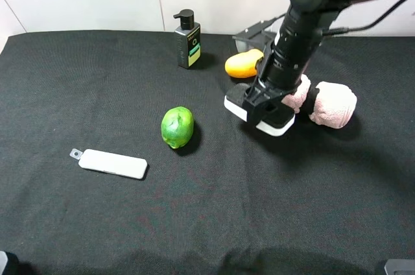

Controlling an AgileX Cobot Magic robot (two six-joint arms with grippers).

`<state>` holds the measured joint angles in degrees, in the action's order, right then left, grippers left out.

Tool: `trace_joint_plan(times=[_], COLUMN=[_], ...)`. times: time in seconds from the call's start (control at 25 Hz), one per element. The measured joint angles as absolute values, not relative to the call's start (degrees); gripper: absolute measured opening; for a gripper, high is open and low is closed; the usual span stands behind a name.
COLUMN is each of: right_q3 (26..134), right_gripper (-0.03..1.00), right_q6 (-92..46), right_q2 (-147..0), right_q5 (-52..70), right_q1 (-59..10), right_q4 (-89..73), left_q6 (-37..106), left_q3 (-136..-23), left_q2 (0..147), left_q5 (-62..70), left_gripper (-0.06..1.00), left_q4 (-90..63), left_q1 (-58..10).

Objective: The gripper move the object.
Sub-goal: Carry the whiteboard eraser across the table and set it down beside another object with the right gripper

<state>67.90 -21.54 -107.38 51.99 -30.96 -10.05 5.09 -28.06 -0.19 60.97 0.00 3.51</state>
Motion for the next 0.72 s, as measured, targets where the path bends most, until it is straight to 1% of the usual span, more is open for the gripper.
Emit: trace_joint_plan(times=[0.72], right_q3=[85.67], right_gripper=[0.46], right_q6=[-17.72], right_q2=[-107.44], right_q5=[61.36], right_q1=[-30.96], right_q4=[-2.37], left_q6=[5.09], left_q3=[-28.06], left_q2=[-0.19], left_q5=[60.97], left_gripper=[0.76], left_q4=[0.0], left_q1=[3.51])
